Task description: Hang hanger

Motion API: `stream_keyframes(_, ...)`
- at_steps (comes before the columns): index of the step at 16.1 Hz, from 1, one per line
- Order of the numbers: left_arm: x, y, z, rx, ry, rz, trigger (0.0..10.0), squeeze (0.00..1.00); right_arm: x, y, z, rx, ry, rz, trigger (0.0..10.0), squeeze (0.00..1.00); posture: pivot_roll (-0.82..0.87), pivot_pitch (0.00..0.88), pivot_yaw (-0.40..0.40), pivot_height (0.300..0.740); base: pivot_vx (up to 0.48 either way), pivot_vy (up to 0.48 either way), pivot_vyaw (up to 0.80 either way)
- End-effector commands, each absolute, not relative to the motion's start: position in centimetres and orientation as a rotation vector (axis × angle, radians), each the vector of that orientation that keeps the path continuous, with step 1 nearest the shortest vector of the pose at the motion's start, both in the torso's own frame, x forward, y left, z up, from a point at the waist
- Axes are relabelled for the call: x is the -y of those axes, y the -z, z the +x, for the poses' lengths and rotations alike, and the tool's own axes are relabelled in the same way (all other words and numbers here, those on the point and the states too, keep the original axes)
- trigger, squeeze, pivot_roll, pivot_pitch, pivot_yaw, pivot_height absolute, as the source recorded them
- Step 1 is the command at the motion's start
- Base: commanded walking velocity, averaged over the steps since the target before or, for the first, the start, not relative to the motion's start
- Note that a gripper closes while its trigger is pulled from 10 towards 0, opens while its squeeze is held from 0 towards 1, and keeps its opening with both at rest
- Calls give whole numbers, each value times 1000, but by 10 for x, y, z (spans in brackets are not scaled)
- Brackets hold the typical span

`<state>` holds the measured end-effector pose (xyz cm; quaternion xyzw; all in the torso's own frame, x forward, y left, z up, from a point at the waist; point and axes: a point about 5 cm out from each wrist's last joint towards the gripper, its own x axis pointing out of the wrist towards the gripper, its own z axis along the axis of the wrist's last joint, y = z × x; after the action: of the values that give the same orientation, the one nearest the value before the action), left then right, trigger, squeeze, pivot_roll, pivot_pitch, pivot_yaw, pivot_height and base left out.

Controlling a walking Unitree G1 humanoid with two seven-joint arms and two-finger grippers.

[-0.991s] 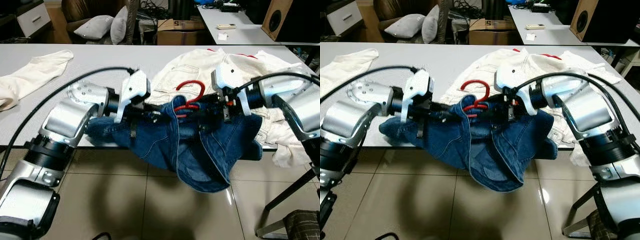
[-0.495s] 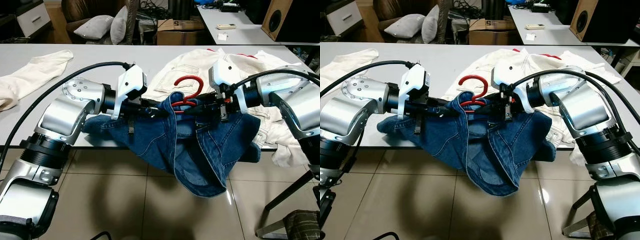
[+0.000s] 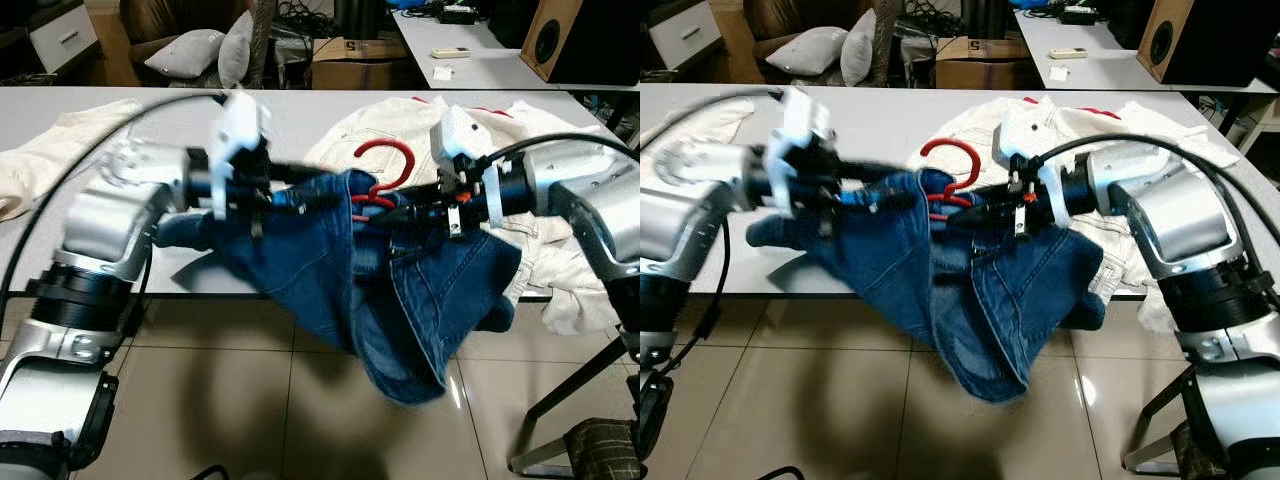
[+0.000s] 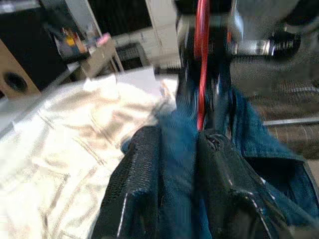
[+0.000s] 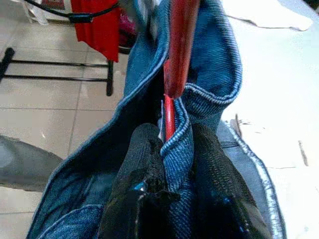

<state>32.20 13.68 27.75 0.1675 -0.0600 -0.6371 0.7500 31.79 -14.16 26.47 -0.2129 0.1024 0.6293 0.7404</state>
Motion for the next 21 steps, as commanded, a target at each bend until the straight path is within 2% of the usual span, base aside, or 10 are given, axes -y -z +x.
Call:
stream_keyframes(1, -136, -291, 319, 193, 1395, 380, 10000, 0, 140, -268, 315, -204, -1399, -456, 0, 0, 18, 0, -6, 740, 0, 0, 0)
stream_keyframes(6, -160, -306, 310, 239, 1355, 288, 10000, 0, 135, -271, 314, -158, -1367, -294, 0, 0, 32, 0, -20, 740, 0, 0, 0)
stream_keyframes(8, -181, -307, 306, 250, 1186, 284, 10000, 0, 135, -271, 313, -143, -1263, -77, 0, 0, 43, 0, -34, 740, 0, 0, 0)
stream_keyframes(10, -198, -296, 308, 183, 999, 313, 10000, 0, 138, -262, 313, -156, -1125, -19, 0, 0, 41, 0, -30, 740, 0, 0, 0)
stream_keyframes(11, -208, -285, 304, 142, 915, 324, 10000, 0, 138, -251, 310, -178, -1030, -43, 10000, 0, 38, 0, -24, 740, 0, 0, 0)
stream_keyframes(15, -227, -242, 283, 3, 642, 299, 10000, 0, 130, -221, 286, -169, -947, -58, 10000, 0, 41, 0, -34, 740, 0, 0, 0)
stream_keyframes(16, -226, -231, 278, -6, 494, 241, 10000, 0, 131, -211, 278, -111, -824, -75, 10000, 0, 58, 0, -52, 740, 0, 0, 800)
stream_keyframes(17, -225, -228, 277, -6, 447, 228, 10000, 0, 131, -209, 275, -104, -790, -64, 10000, 0, 62, 0, -56, 740, 0, 0, 800)
stream_keyframes(19, -206, -208, 260, -39, 379, 262, 10000, 0, 128, -195, 262, -111, -676, -27, 10000, 0, 76, 0, -75, 740, 0, 0, 800)
stream_keyframes(21, -176, -180, 243, -91, 476, 192, 10000, 0, 121, -177, 253, -149, -626, -20, 10000, 0, 55, 0, -59, 740, 0, 0, 800)
